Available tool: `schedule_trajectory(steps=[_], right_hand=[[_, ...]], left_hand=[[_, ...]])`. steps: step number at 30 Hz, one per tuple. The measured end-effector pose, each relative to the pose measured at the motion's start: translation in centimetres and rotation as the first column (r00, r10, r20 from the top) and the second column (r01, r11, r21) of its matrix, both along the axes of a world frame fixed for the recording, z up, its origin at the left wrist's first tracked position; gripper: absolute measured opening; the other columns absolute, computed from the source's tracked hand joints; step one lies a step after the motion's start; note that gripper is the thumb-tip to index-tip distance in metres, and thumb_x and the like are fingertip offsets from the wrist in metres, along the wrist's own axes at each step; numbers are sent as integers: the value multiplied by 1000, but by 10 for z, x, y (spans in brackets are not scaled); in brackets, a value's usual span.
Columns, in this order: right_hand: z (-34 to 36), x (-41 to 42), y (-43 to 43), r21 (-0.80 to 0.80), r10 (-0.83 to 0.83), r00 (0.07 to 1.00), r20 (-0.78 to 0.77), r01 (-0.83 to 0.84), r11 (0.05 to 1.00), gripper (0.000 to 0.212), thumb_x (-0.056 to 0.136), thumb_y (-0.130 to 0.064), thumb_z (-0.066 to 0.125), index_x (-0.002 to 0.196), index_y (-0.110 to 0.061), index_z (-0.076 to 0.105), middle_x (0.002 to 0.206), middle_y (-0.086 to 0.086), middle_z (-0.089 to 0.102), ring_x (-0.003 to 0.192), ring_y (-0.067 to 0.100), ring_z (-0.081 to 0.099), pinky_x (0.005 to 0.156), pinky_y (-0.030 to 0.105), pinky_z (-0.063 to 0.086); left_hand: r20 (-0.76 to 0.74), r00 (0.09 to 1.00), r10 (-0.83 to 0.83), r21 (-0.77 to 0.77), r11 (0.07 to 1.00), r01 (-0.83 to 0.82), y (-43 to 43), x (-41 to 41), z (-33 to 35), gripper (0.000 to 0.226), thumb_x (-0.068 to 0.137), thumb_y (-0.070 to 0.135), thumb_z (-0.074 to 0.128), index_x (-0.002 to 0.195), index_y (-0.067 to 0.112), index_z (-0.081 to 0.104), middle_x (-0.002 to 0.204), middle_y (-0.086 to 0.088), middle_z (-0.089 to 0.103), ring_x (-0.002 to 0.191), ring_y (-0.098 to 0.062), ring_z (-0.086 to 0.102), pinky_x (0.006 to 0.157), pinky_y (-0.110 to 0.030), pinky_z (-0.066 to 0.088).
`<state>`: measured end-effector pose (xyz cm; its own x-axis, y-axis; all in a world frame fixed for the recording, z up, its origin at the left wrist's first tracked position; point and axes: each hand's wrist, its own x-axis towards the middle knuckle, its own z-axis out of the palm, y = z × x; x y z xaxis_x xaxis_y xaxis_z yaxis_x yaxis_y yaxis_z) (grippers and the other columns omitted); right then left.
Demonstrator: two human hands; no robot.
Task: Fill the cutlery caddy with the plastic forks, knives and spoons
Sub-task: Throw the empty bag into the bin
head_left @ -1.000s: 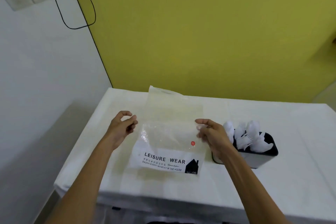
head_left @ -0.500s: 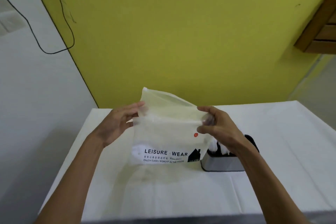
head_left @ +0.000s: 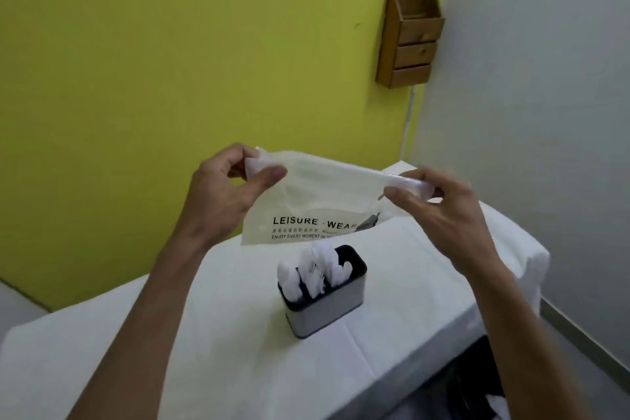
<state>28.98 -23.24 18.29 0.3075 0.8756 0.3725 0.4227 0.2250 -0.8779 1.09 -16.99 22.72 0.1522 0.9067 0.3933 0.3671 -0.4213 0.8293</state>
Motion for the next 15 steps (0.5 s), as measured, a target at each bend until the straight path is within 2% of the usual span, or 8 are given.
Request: schedule_trajectory(steps=[1,3,5,6,8,11,13,15], right_hand=[[1,19,-10,10,-44,998,-50,45,999,13,77,-32,83,86,-30,74,102,6,63,89,18,61,69,21,53],[-1,47,-24,-53,-62,984,-165,53,997,33,70,-30,87,98,-30,71,112,-1,62,97,12,65,79,22,55],[-14,81,-39,-128,-3,953,-304,-38,991,51,68,-22,87,114,-24,65,114,-4,70,101,16,70,85,32,58],[-23,95,-47,-148,22,932,-363,-81,986,52,71,-16,85,118,-19,63,113,1,73,102,22,71,85,38,58],[-43,122,-69,-173,-22,896,-443,-62,983,44,79,-6,77,120,-10,60,110,9,74,102,31,71,86,44,59],[-75,160,-114,-231,-189,843,-504,79,970,28,88,-4,68,115,-10,64,106,9,76,99,29,73,81,36,60],[-99,186,-146,-301,-300,821,-486,165,939,26,92,-4,65,115,-15,66,104,6,77,96,23,73,74,29,60],[-130,228,-190,-408,-458,789,-410,291,865,26,93,-5,64,114,-20,67,102,1,77,93,17,73,71,24,59]], left_hand=[[67,997,-48,15,999,47,4,27,0,41,78,45,75,72,12,52,66,8,52,64,-10,46,63,-22,42],[204,974,-103,13,995,103,9,68,-6,48,84,40,72,70,4,44,61,8,35,60,-10,32,57,-22,34],[356,924,-140,-61,983,173,11,112,-19,57,86,43,74,71,1,39,66,-2,35,66,-17,33,64,-30,37],[429,893,-135,-117,972,204,11,133,-26,60,85,47,75,71,2,38,70,-7,37,69,-20,35,67,-34,38],[468,877,-108,-225,945,237,12,179,-47,55,82,50,76,75,7,44,75,-8,40,70,-20,38,69,-36,41],[323,935,-145,-330,909,255,5,248,-92,40,86,47,73,87,12,54,73,0,50,70,-19,50,75,-38,49],[140,966,-219,-410,875,258,-11,293,-126,39,88,45,72,113,19,58,99,3,61,86,-19,62,81,-34,52],[-70,938,-339,-480,836,266,-45,361,-171,59,89,38,72,139,20,46,127,-2,49,106,-18,57,89,-26,45]])
